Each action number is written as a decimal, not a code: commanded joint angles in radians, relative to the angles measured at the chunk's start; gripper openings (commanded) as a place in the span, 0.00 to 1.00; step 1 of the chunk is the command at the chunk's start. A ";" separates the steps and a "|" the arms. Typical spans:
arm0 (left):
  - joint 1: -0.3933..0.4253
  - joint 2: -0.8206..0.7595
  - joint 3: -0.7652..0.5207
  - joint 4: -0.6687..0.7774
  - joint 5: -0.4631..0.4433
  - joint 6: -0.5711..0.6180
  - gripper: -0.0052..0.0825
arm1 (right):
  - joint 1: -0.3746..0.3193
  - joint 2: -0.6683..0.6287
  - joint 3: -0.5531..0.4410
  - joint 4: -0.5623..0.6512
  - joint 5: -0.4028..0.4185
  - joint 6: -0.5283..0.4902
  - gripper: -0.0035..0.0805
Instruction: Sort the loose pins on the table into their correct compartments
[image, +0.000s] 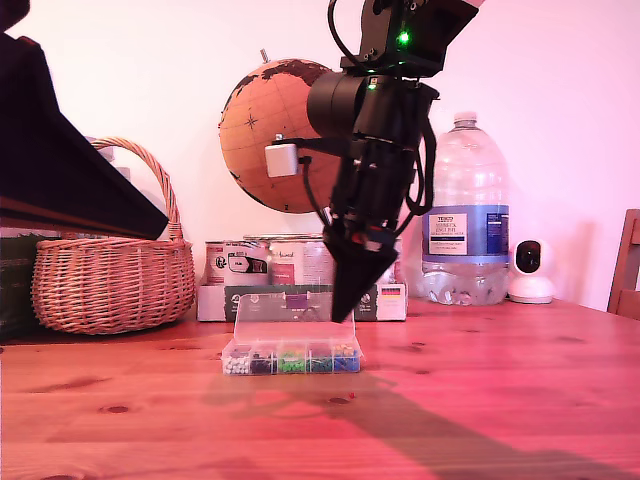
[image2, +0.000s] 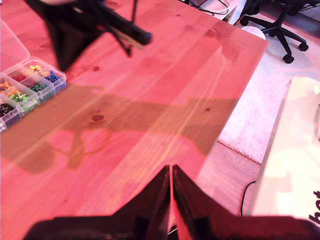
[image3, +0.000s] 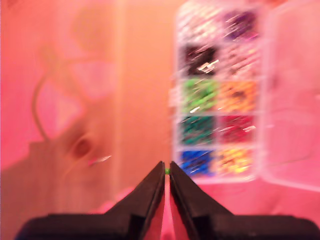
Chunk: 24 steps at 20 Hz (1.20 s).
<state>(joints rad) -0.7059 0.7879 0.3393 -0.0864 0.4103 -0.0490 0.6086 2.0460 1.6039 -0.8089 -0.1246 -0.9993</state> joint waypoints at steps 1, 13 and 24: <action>0.001 0.004 0.005 0.005 0.000 0.004 0.04 | 0.005 0.016 0.006 0.033 -0.008 0.022 0.03; 0.001 0.004 0.005 0.005 0.000 0.004 0.04 | 0.053 0.060 0.006 0.161 -0.058 0.060 0.03; 0.001 0.004 0.005 0.004 0.000 0.003 0.04 | 0.057 0.103 0.008 0.174 -0.005 0.058 0.03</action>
<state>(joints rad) -0.7059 0.7879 0.3393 -0.0902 0.4103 -0.0490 0.6682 2.1468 1.6043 -0.6361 -0.1284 -0.9428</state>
